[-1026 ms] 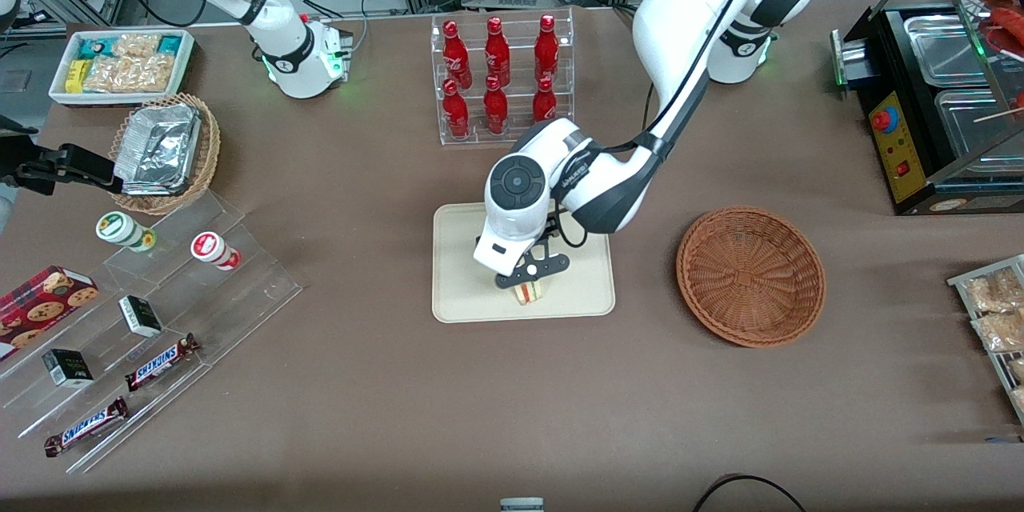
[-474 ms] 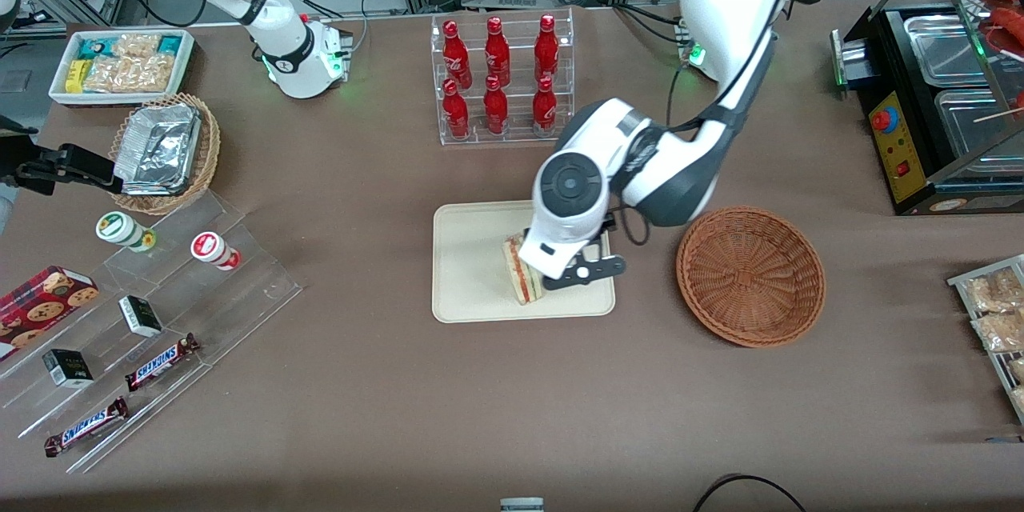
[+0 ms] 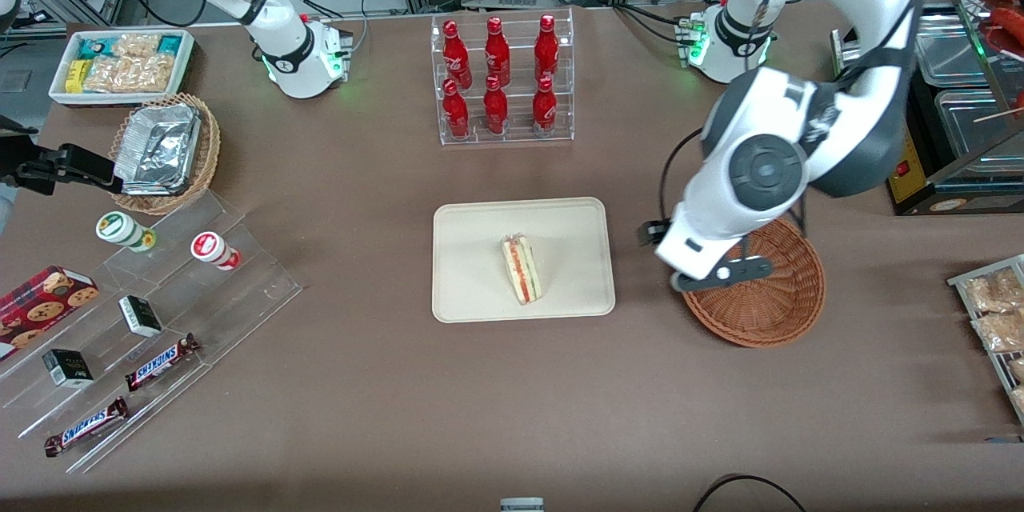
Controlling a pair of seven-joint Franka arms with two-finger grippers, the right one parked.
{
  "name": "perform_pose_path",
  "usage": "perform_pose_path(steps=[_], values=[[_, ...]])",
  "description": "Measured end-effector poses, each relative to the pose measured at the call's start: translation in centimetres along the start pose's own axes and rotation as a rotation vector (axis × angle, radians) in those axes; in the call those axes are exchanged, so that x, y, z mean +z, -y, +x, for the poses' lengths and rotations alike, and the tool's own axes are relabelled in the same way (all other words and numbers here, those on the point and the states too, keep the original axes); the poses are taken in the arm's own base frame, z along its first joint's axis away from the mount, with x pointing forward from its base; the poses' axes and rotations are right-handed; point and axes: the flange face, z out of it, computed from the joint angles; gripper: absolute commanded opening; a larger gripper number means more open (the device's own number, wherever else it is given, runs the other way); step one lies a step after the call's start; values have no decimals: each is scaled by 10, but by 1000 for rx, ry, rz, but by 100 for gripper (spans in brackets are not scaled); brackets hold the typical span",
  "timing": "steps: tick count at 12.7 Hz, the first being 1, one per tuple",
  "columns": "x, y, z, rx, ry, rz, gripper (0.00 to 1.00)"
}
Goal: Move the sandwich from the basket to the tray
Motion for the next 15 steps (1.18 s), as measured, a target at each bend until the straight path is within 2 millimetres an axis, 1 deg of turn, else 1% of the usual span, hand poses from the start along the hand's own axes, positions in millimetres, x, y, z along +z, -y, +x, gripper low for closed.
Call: perform_pose_path(steps=[2,5,8,9,10,15], values=[[-4,38,-9,38,-9,-14,100],[-23,101,-19,85,-16,-42,100],[-40,149,-25,120,7,-49,100],[-46,161,-28,141,12,-51,100],[-53,168,-31,162,13,-51,100],[-91,190,-50,228,-13,-53,100]])
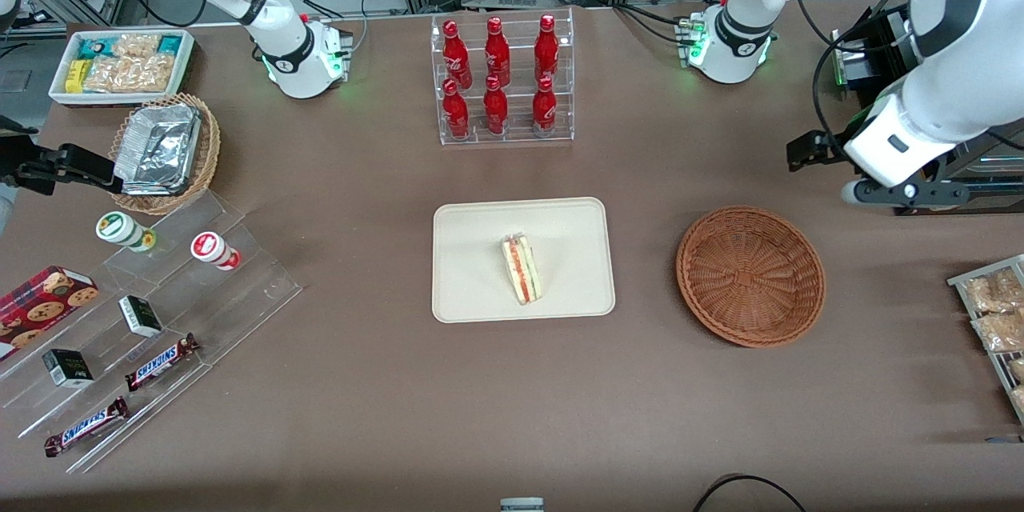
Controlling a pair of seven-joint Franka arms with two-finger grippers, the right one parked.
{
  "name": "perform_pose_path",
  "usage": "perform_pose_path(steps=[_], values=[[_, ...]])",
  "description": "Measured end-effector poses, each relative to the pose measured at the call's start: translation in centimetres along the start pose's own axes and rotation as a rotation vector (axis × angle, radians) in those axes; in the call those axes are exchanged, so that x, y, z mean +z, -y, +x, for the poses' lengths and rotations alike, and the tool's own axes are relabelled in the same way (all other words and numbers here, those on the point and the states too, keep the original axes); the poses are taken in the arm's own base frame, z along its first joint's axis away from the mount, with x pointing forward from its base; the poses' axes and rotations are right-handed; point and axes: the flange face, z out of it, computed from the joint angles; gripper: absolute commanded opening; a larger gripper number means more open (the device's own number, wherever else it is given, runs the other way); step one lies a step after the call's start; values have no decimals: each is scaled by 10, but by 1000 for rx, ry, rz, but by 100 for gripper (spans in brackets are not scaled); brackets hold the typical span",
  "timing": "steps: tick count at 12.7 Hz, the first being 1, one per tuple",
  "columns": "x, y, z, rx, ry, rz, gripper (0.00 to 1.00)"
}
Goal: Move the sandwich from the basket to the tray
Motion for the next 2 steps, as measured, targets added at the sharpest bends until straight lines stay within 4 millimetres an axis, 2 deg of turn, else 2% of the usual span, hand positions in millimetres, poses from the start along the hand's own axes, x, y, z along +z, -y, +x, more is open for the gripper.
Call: perform_pose_path(steps=[2], values=[[-21,14,-9,22,-11,-3,100]])
